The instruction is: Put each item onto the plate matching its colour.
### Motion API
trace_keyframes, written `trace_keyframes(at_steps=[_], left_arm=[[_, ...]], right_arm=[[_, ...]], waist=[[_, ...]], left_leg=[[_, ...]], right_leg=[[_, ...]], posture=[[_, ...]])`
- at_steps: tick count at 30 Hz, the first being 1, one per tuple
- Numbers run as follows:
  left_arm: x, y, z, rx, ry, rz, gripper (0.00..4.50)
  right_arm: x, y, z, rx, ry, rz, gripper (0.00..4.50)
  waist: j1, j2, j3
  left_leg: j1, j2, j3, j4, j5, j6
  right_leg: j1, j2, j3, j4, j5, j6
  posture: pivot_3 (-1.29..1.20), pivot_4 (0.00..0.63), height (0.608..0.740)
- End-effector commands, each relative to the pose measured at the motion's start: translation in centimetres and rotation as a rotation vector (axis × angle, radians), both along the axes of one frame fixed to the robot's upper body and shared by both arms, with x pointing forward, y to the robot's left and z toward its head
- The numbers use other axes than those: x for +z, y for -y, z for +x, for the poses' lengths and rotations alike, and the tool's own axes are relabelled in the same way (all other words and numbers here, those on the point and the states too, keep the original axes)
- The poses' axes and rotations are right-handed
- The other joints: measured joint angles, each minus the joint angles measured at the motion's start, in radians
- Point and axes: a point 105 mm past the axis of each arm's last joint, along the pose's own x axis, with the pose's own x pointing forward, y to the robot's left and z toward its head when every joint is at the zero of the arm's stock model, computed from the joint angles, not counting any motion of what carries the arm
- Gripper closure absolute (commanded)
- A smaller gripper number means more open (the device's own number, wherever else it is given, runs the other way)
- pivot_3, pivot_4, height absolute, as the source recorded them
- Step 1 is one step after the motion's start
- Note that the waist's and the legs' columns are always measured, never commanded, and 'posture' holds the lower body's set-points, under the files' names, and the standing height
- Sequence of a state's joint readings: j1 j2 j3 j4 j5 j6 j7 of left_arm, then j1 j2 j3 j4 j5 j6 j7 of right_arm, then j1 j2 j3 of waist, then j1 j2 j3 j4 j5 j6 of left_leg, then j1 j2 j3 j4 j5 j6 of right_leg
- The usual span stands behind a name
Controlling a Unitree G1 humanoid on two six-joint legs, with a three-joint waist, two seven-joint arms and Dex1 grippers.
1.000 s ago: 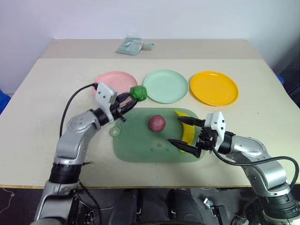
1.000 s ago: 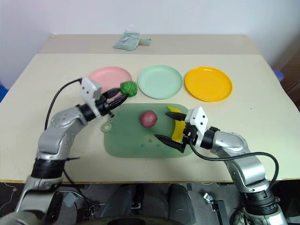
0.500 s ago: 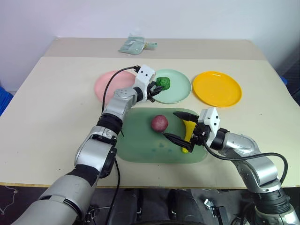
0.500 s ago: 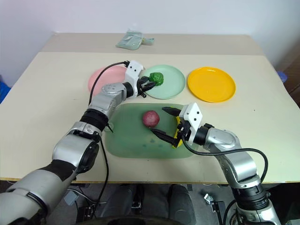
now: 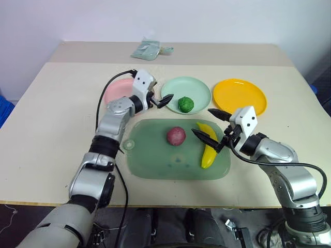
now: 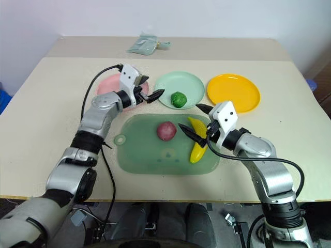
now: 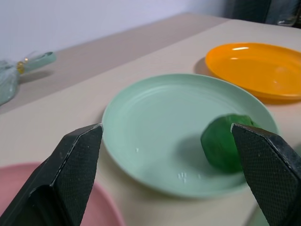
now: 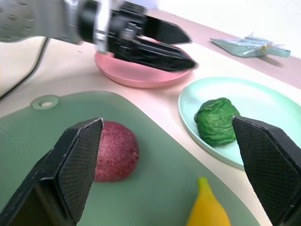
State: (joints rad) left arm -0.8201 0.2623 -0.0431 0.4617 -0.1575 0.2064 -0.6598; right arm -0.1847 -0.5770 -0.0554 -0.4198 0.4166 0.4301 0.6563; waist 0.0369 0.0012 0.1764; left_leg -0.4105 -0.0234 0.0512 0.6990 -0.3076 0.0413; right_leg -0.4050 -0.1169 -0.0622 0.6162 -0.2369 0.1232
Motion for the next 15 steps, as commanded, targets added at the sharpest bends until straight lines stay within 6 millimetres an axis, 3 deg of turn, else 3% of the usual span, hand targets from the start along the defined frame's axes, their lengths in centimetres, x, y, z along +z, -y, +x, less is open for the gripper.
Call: trace_keyframes(at_steps=[1,5,10,15], left_arm=[[2.2,-0.8,-3.9,-0.133,0.076,-0.025,0.05],[0.3,-0.3,-8.3,-0.285,-0.002,0.029,0.05],[-0.8,1.3,-10.9,-0.424,-0.133,0.009,0.05],[-2.1,2.4,-11.9,-0.480,-0.159,0.122,0.05]], right_arm=[[0.9,1.4,-0.2,-0.015,0.024,-0.034,0.00],[0.8,2.6,-0.6,-0.003,-0.001,-0.068,0.00],[0.8,2.9,-0.9,0.012,-0.016,-0.087,0.00],[1.0,2.6,-1.1,0.020,-0.018,-0.081,0.00]], waist=[[-0.005,0.000,0.000],[-0.007,0.001,0.000],[0.002,0.001,0.000],[-0.001,0.001,0.000]], left_leg=[[0.000,0.000,0.000,0.000,0.000,0.000],[0.000,0.001,0.000,-0.001,0.000,0.000],[0.001,0.000,-0.002,0.001,0.000,0.000],[0.001,0.000,-0.001,0.001,0.000,0.000]], right_leg=[[0.000,0.000,0.000,0.000,0.000,0.000],[0.000,0.000,0.000,0.000,0.000,0.000],[0.002,0.000,0.000,0.000,0.000,0.000],[0.001,0.000,0.001,0.000,0.000,0.000]], posture=[[0.00,0.150,0.740],[0.00,0.150,0.740],[0.00,0.150,0.740],[0.00,0.150,0.740]])
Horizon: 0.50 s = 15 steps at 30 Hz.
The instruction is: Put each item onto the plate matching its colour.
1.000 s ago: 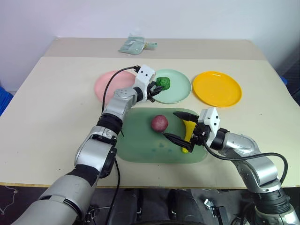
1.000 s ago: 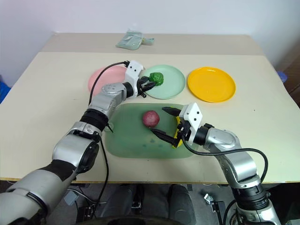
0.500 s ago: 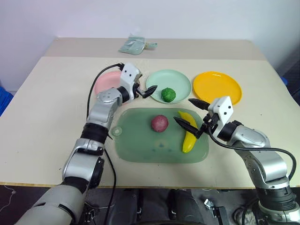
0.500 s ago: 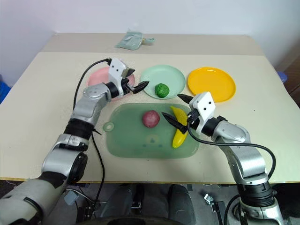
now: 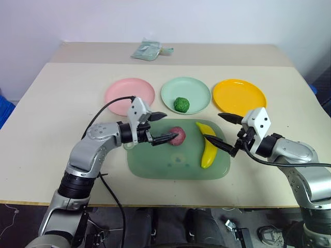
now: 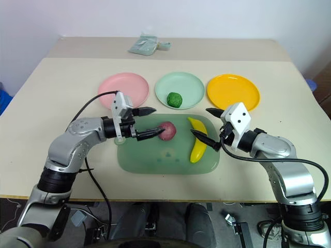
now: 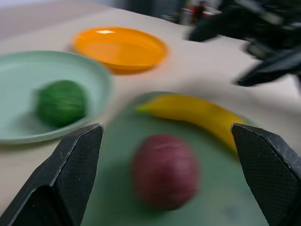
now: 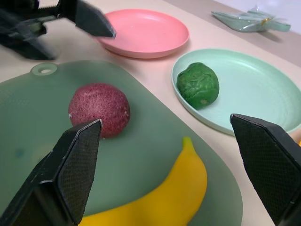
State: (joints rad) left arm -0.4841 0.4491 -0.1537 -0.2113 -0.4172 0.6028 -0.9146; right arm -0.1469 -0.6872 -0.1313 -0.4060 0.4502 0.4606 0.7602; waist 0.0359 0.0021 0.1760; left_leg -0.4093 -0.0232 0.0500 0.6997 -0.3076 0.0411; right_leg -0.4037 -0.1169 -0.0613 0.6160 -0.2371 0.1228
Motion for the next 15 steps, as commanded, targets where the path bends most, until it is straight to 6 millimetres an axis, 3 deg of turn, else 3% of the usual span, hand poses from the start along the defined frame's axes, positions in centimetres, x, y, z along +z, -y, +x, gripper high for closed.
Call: trace_keyframes(at_steps=[1,6,10,13,15], left_arm=[[-0.2,0.7,-0.5,-0.036,0.044,0.074,0.05],[-2.1,1.1,1.1,0.020,0.088,0.198,0.05],[-2.4,1.7,2.0,0.053,0.107,0.193,0.05],[-2.5,1.8,2.2,0.061,0.109,0.189,0.93],[-2.5,1.6,2.1,0.064,0.111,0.186,1.85]], right_arm=[[1.3,-0.1,-0.5,0.013,0.036,0.005,0.00],[0.9,-0.1,-1.4,0.037,0.007,0.002,0.00],[0.3,0.4,-1.8,0.034,-0.006,-0.007,0.00],[0.1,0.5,-1.8,0.032,-0.008,-0.009,0.00],[0.0,0.6,-1.8,0.033,-0.008,-0.009,0.00]], waist=[[0.001,0.000,0.000],[0.005,0.000,0.000],[0.002,0.000,0.000],[0.001,0.000,0.000],[0.001,0.000,0.000]], left_leg=[[0.000,0.000,0.000,0.000,0.000,0.000],[0.000,0.000,0.000,0.000,0.000,0.000],[0.000,-0.001,0.000,0.000,0.000,0.001],[0.000,0.000,0.000,0.000,0.000,0.001],[0.000,0.000,0.000,0.000,0.000,0.001]], right_leg=[[0.000,0.000,0.000,0.000,0.000,0.000],[0.000,0.000,0.000,0.000,0.000,0.000],[0.000,0.000,0.000,0.000,0.000,0.000],[0.000,0.000,0.001,0.000,0.000,0.000],[0.000,0.000,0.001,0.000,0.000,0.000]], posture=[[0.00,0.150,0.740],[0.00,0.150,0.740],[0.00,0.150,0.740],[0.00,0.150,0.740],[0.00,0.150,0.740]])
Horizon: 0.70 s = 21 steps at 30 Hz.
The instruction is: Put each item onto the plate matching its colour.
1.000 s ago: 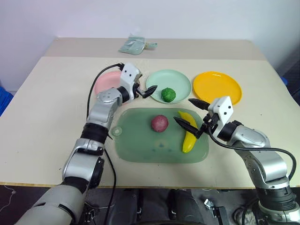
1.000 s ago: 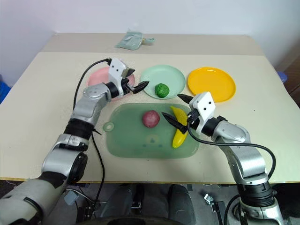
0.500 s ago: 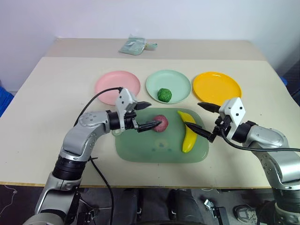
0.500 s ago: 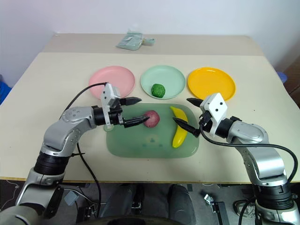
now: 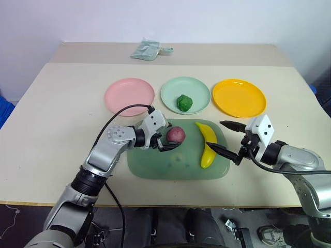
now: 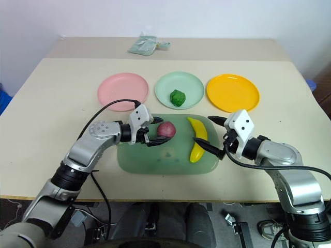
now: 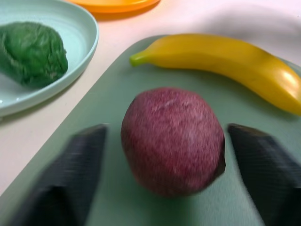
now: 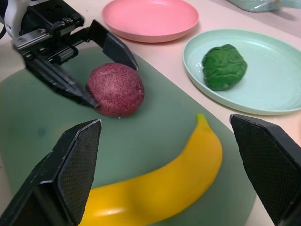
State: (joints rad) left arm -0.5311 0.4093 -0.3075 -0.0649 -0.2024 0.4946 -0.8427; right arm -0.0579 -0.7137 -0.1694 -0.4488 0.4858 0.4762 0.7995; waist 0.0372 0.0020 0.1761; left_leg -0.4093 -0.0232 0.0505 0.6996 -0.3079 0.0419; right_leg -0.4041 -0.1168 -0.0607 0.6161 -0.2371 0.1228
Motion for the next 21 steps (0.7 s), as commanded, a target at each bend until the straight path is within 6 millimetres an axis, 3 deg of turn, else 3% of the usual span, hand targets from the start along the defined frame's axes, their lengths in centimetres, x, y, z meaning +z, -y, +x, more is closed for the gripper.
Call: trace_keyframes(at_steps=[1,2,6,7,10,15,20,21], left_arm=[[1.1,-0.1,0.1,-0.004,0.054,-0.007,2.25],[1.6,-0.4,0.2,0.006,0.058,-0.026,2.45],[4.1,-2.3,1.6,0.130,0.090,-0.156,2.45],[5.0,-3.3,2.6,0.211,0.112,-0.194,2.45],[7.0,-8.9,7.4,0.636,0.150,-0.281,2.45],[5.9,-12.5,10.3,0.895,0.120,-0.234,2.45],[4.9,-12.8,11.6,0.936,0.090,-0.198,2.45],[4.9,-12.7,11.6,0.931,0.088,-0.198,1.99]], right_arm=[[1.0,0.0,-0.2,0.012,0.053,-0.003,0.00],[1.0,0.0,-0.2,0.013,0.054,-0.003,0.00],[1.0,-0.1,-0.1,0.020,0.060,-0.002,0.00],[1.1,-0.3,-0.1,0.022,0.063,0.000,0.00],[1.2,-1.1,0.2,0.040,0.074,0.018,0.00],[1.4,-2.3,0.7,0.064,0.083,0.041,0.00],[1.6,-2.8,1.2,0.076,0.096,0.053,0.00],[1.6,-2.8,1.3,0.073,0.098,0.052,0.00]], waist=[[0.000,0.000,0.000],[0.001,0.000,0.000],[0.000,0.000,0.000],[0.001,0.000,0.000],[0.002,-0.001,0.001],[0.001,-0.001,0.000],[0.004,-0.002,0.001],[0.004,-0.002,0.001]], left_leg=[[0.000,0.000,0.000,0.000,0.000,0.000],[0.000,0.000,0.000,0.000,0.000,0.000],[0.000,0.000,0.000,0.000,0.000,0.000],[0.000,0.000,0.000,0.000,0.000,0.000],[0.000,0.000,-0.001,0.001,0.000,0.000],[0.000,-0.001,0.000,-0.001,0.000,0.000],[0.000,-0.001,0.000,0.000,0.000,0.000],[0.000,-0.001,0.000,0.000,0.000,0.000]], right_leg=[[0.000,0.000,0.000,0.000,0.000,0.000],[0.000,0.000,0.000,0.000,0.000,0.000],[0.000,0.000,0.000,0.000,0.000,0.000],[0.000,0.000,0.000,0.000,0.000,0.000],[0.000,0.000,0.000,0.000,0.000,0.000],[0.000,0.000,0.000,0.001,0.000,0.000],[0.000,0.000,-0.001,0.001,0.000,0.000],[0.000,0.000,-0.001,0.000,0.000,0.000]], posture=[[0.00,0.150,0.740],[0.00,0.150,0.740],[0.00,0.150,0.740],[0.00,0.150,0.740],[0.00,0.150,0.740],[0.00,0.150,0.740],[0.00,0.150,0.740],[0.00,0.150,0.740]])
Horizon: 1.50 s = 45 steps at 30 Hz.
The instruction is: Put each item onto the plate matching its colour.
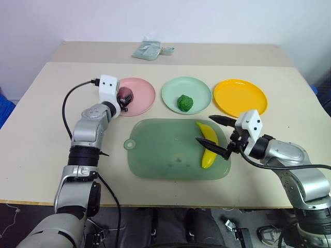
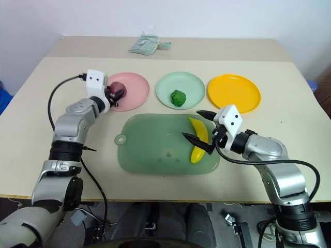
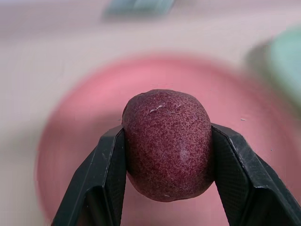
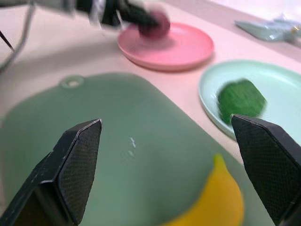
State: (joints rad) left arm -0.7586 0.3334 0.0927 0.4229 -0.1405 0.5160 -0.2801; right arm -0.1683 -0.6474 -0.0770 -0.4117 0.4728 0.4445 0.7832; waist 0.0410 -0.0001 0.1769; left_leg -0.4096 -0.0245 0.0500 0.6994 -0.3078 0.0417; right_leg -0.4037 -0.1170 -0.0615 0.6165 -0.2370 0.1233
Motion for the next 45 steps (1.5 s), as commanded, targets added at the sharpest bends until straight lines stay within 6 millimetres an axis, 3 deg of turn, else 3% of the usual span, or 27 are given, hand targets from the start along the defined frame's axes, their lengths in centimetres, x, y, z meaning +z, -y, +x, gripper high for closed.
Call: trace_keyframes(at_steps=[1,4,10,13,17,20,22,30,33,37,38,45], left_arm=[[2.5,0.7,0.7,-0.023,0.077,-0.001,1.45],[2.8,0.7,0.6,-0.034,0.091,-0.012,0.03],[6.3,-1.1,-1.5,-0.046,0.299,-0.041,0.03],[7.3,-0.3,-4.6,-0.216,0.390,0.000,0.03],[5.9,2.2,-9.4,-0.512,0.368,0.036,0.03],[2.7,4.4,-13.3,-0.740,0.239,0.103,0.03],[1.4,5.4,-14.9,-0.816,0.186,0.105,0.03],[0.2,7.5,-16.7,-0.915,0.121,0.034,0.03],[0.1,7.9,-16.8,-0.936,0.116,0.027,0.00],[0.0,8.2,-16.8,-0.949,0.114,0.024,0.00],[-0.1,8.2,-16.8,-0.948,0.114,0.024,0.00],[0.0,8.1,-16.8,-0.938,0.119,0.021,0.00]], right_arm=[[0.7,0.0,0.1,-0.003,0.045,-0.003,0.00],[0.5,0.2,0.2,-0.023,0.039,-0.012,0.00],[-0.9,1.5,0.7,-0.119,-0.035,-0.048,0.00],[-1.5,2.7,1.6,-0.212,-0.089,-0.054,0.00],[-2.5,3.7,2.5,-0.308,-0.161,-0.075,0.00],[-2.8,3.5,2.9,-0.355,-0.246,-0.051,0.00],[-3.0,3.3,3.1,-0.393,-0.291,-0.051,0.00],[-4.3,1.8,2.7,-0.429,-0.377,-0.132,0.00],[-4.7,1.8,2.7,-0.446,-0.375,-0.170,0.82],[-3.9,1.4,2.8,-0.431,-0.340,-0.175,2.81],[-3.3,1.2,2.9,-0.417,-0.305,-0.177,3.07],[0.9,1.0,5.0,-0.391,-0.091,-0.159,3.07]], waist=[[0.000,0.000,0.000],[-0.004,0.000,0.000],[-0.007,0.000,0.000],[-0.010,0.000,0.000],[-0.011,0.000,0.000],[-0.018,0.001,-0.001],[-0.019,0.001,-0.001],[-0.028,0.002,-0.001],[-0.028,0.002,-0.001],[-0.028,0.002,-0.001],[-0.028,0.002,-0.001],[-0.029,0.002,-0.001]], left_leg=[[0.000,0.000,0.000,0.000,0.000,0.000],[0.000,0.000,0.000,0.000,0.000,0.000],[0.000,0.001,0.000,0.000,0.000,-0.001],[0.000,0.001,0.001,-0.001,0.001,-0.002],[0.000,0.001,0.001,-0.001,0.000,-0.002],[0.000,0.001,0.000,-0.001,0.000,-0.002],[0.000,0.001,0.000,-0.001,0.000,-0.002],[0.000,0.001,0.000,-0.001,0.000,-0.002],[0.000,0.001,0.000,-0.002,0.000,-0.002],[0.000,0.001,0.000,-0.002,0.000,-0.001],[0.000,0.001,0.000,-0.002,0.000,-0.001],[0.000,0.001,0.000,-0.002,0.000,-0.001]], right_leg=[[0.000,0.000,0.000,0.000,0.000,0.000],[0.000,0.000,0.000,0.000,0.000,0.000],[-0.001,0.000,0.000,0.000,0.000,0.000],[-0.001,0.000,0.000,0.000,0.000,0.000],[-0.001,-0.001,0.000,-0.001,0.000,0.000],[-0.001,-0.001,0.000,-0.001,0.000,0.000],[-0.001,-0.001,0.000,-0.001,0.000,-0.001],[-0.002,-0.001,0.001,0.000,0.000,-0.001],[-0.002,-0.001,0.001,0.000,0.000,-0.001],[-0.002,-0.001,0.001,0.000,0.000,-0.001],[-0.002,-0.001,0.001,0.000,0.000,-0.001],[-0.002,0.000,0.001,0.000,0.000,-0.001]], posture=[[0.00,0.150,0.740],[0.00,0.150,0.740],[0.00,0.150,0.740],[0.00,0.150,0.740],[0.00,0.150,0.740],[0.00,0.150,0.740],[0.00,0.150,0.740],[0.00,0.150,0.740],[0.00,0.150,0.740],[0.00,0.150,0.740],[0.00,0.150,0.740],[0.00,0.150,0.740]])
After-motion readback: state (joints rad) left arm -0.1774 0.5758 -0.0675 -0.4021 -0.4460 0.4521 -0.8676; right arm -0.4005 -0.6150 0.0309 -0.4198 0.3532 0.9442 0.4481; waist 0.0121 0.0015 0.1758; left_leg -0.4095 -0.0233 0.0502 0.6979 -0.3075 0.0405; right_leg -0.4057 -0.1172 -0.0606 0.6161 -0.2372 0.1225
